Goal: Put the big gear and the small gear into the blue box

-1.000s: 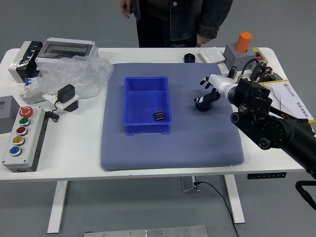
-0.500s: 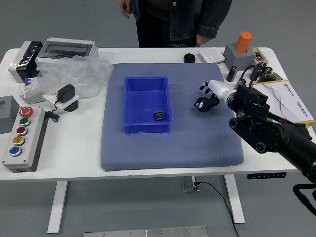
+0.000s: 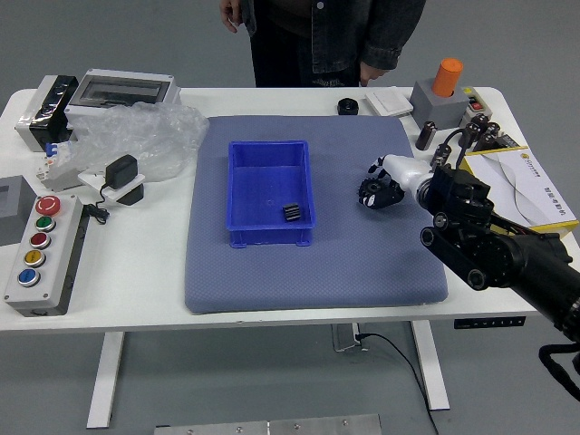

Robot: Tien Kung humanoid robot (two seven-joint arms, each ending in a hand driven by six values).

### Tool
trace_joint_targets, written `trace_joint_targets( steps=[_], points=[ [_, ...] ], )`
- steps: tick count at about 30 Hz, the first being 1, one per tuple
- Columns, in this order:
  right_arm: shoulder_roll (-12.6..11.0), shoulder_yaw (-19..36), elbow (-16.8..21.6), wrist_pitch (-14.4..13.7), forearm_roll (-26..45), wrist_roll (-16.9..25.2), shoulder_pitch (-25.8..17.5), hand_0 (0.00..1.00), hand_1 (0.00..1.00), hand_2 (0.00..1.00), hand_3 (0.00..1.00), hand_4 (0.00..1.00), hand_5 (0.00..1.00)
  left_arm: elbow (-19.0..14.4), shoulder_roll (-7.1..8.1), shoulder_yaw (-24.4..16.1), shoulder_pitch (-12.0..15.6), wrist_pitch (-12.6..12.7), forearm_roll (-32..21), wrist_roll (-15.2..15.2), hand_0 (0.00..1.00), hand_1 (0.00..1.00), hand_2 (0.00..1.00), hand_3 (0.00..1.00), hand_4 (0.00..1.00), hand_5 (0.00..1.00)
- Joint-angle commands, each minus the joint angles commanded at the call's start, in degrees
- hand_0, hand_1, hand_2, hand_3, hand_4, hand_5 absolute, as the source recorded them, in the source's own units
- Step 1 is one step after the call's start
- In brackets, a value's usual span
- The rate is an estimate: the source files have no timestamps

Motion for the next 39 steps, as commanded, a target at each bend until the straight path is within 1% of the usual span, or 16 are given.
trace_joint_targets(
  steps=[1,2,7,8,9,13,14,19,20,25,26,31,32,37,39],
  points=[
    [0.0,-0.1,-0.1,-0.1,-0.1,0.1,0.0,0.688,0.618,0.732,0.797,0.790,0.361,0.0,0.00,0.0,0.0,0.0,0.0,0.0,0.733,0.682,0.723,0.720,0.452,0.012],
    [0.0,-0.2,-0.1,-0.3,-0.3,0.1,-0.1,0.668,0.586,0.705,0.745,0.780,0.367,0.0,0.01,0.0,0.0,0.0,0.0,0.0,0.733,0.682,0.723,0.719,0.451,0.012],
    [0.1,-0.7,-0.5,-0.9,-0.9,0.4,-0.2,0.668,0.586,0.705,0.745,0.780,0.367,0.0,0.02,0.1,-0.1,0.0,0.0,0.0,0.733,0.682,0.723,0.719,0.451,0.012],
    [0.1,-0.8,-0.6,-1.1,-1.2,0.4,-0.2,0.645,0.558,0.683,0.718,0.761,0.365,0.0,0.02,0.1,-0.1,0.0,0.0,0.0,0.733,0.682,0.723,0.719,0.451,0.012],
    [0.2,-0.9,-0.7,-1.2,-1.4,0.5,-0.3,0.645,0.558,0.683,0.718,0.761,0.365,0.0,0.02,0.1,-0.1,0.0,0.0,0.0,0.733,0.682,0.723,0.719,0.451,0.012],
    [0.4,-1.3,-0.9,-2.3,-2.3,0.9,-0.4,0.645,0.558,0.683,0.718,0.761,0.365,0.0,0.01,0.2,-0.1,0.0,0.0,0.0,0.733,0.682,0.723,0.719,0.451,0.012],
    [0.5,-1.5,-1.0,-2.7,-2.7,1.0,-0.4,0.603,0.519,0.628,0.662,0.721,0.368,0.0,0.00,0.2,-0.1,0.0,0.0,0.0,0.734,0.682,0.722,0.719,0.451,0.013],
    [0.8,-2.4,-1.5,-4.6,-4.0,1.5,-0.5,0.603,0.519,0.628,0.662,0.721,0.368,0.0,-0.07,0.2,-0.2,0.0,0.0,0.0,0.734,0.682,0.722,0.719,0.451,0.013],
    [0.8,-2.6,-1.5,-5.0,-4.2,1.7,-0.5,0.641,0.477,0.564,0.615,0.645,0.319,0.0,-0.08,0.3,-0.2,0.0,-0.1,0.0,0.733,0.682,0.722,0.719,0.450,0.011],
    [1.0,-3.2,-2.0,-6.6,-4.6,2.4,-0.6,0.641,0.477,0.564,0.615,0.645,0.319,0.0,-0.10,0.4,-0.1,0.0,-0.2,0.0,0.733,0.682,0.722,0.719,0.450,0.011],
    [1.0,-3.2,-2.1,-6.8,-4.6,2.5,-0.6,0.647,0.456,0.505,0.574,0.572,0.236,0.0,-0.11,0.4,-0.1,0.0,-0.2,0.0,0.734,0.682,0.723,0.719,0.451,0.013],
    [1.0,-3.2,-2.1,-7.7,-4.5,3.1,-0.6,0.647,0.456,0.505,0.574,0.572,0.236,0.0,-0.11,0.4,-0.2,0.0,-0.2,0.0,0.734,0.682,0.723,0.719,0.451,0.013],
    [0.9,-3.1,-2.1,-7.8,-4.5,3.1,-0.6,0.628,0.451,0.485,0.558,0.609,0.200,0.0,-0.11,0.4,-0.2,0.0,-0.2,0.0,0.733,0.682,0.723,0.720,0.451,0.011],
    [0.5,-2.3,-1.2,-8.3,-4.5,3.1,-0.5,0.628,0.451,0.485,0.558,0.609,0.200,0.0,-0.10,0.3,-0.1,0.0,-0.2,0.0,0.733,0.682,0.723,0.720,0.451,0.011],
    [0.4,-2.0,-0.8,-8.4,-4.6,3.1,-0.5,0.624,0.446,0.482,0.554,0.623,0.184,0.0,-0.09,0.3,-0.1,0.0,-0.2,0.0,0.733,0.682,0.723,0.720,0.451,0.013]
  ],
)
